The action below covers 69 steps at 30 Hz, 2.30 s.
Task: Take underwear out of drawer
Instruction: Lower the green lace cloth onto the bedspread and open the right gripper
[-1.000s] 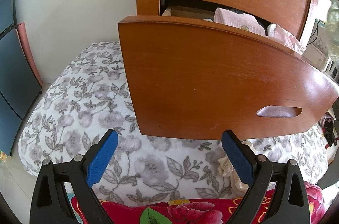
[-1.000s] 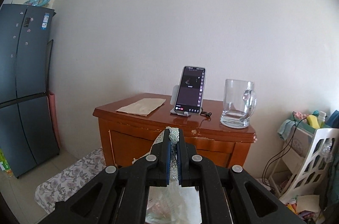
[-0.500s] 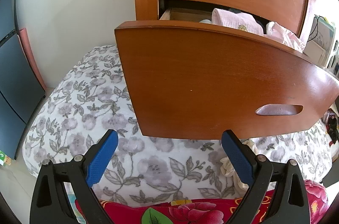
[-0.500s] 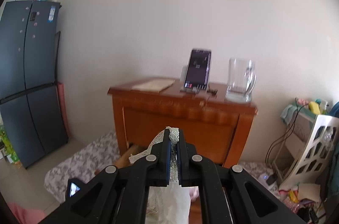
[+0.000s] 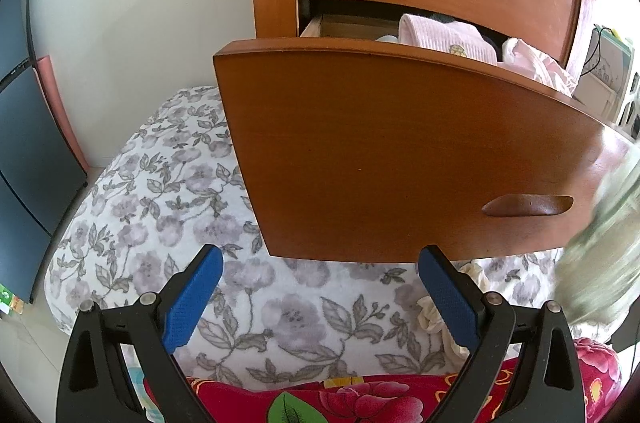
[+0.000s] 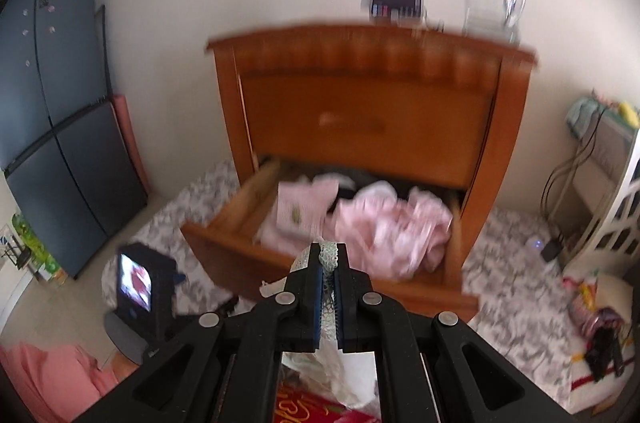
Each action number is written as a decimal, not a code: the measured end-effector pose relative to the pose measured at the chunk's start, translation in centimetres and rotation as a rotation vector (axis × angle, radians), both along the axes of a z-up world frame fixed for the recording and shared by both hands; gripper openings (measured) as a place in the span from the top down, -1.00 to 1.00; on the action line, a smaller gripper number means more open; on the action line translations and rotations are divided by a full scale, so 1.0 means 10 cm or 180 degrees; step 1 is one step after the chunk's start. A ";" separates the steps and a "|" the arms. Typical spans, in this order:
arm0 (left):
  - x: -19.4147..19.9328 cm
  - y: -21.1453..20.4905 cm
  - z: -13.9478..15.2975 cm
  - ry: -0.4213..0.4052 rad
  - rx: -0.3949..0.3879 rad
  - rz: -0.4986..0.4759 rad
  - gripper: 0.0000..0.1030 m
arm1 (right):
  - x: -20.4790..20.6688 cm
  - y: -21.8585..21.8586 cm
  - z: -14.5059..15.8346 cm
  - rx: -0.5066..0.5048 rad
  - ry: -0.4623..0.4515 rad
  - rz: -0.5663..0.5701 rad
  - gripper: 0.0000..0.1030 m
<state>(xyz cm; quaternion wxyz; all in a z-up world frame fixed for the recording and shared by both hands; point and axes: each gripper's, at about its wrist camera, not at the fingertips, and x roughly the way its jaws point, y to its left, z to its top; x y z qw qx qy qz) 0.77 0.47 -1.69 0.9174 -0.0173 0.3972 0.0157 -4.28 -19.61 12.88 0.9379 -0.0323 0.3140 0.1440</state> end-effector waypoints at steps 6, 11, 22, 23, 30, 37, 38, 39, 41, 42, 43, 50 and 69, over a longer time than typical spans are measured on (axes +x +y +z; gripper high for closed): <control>0.03 0.00 -0.03 0.0055 -0.0016 -0.0006 -0.91 | 0.23 0.12 -0.68 -0.0147 0.0571 -0.0023 0.91; 0.04 0.00 -0.04 0.0067 -0.0032 -0.0006 -0.91 | 0.41 0.13 -1.15 -0.0151 0.0991 -0.0093 0.91; 0.06 0.00 -0.06 0.0111 -0.0046 -0.0012 -0.91 | 0.56 0.08 -1.67 -0.0235 0.1420 -0.0189 0.88; 0.06 0.00 -0.07 0.0119 -0.0045 -0.0011 -0.91 | 0.57 0.09 -1.69 -0.0235 0.1442 -0.0202 0.88; 0.07 0.00 -0.08 0.0135 -0.0045 -0.0014 -0.91 | 0.63 0.07 -1.78 -0.0270 0.1575 -0.0259 0.87; 0.07 0.00 -0.08 0.0144 -0.0044 -0.0015 -0.91 | 0.66 0.09 -1.83 -0.0338 0.1626 -0.0305 -0.32; 0.07 0.00 -0.08 0.0145 -0.0044 -0.0014 -0.91 | 0.66 0.09 -1.83 -0.0337 0.1616 -0.0312 -0.39; 0.07 0.00 -0.08 0.0144 -0.0045 -0.0014 -0.91 | 0.66 0.09 -1.83 -0.0334 0.1606 -0.0312 -0.39; 0.07 0.00 -0.08 0.0145 -0.0044 -0.0014 -0.91 | 0.66 0.10 -1.83 -0.0350 0.1616 -0.0303 -0.42; 0.07 0.00 -0.08 0.0145 -0.0044 -0.0015 -0.91 | 0.67 0.10 -1.83 -0.0368 0.1621 -0.0315 -0.45; 0.07 0.00 -0.08 0.0143 -0.0044 -0.0014 -0.91 | 0.67 0.10 -1.83 -0.0382 0.1627 -0.0327 -0.53; 0.07 0.00 -0.08 0.0145 -0.0043 -0.0015 -0.91 | 0.67 0.07 -1.84 -0.0370 0.1627 -0.0344 -1.00; 0.06 0.00 -0.09 0.0149 -0.0052 -0.0015 -0.91 | 0.59 -0.01 -1.43 -0.0194 0.1113 -0.0384 -1.00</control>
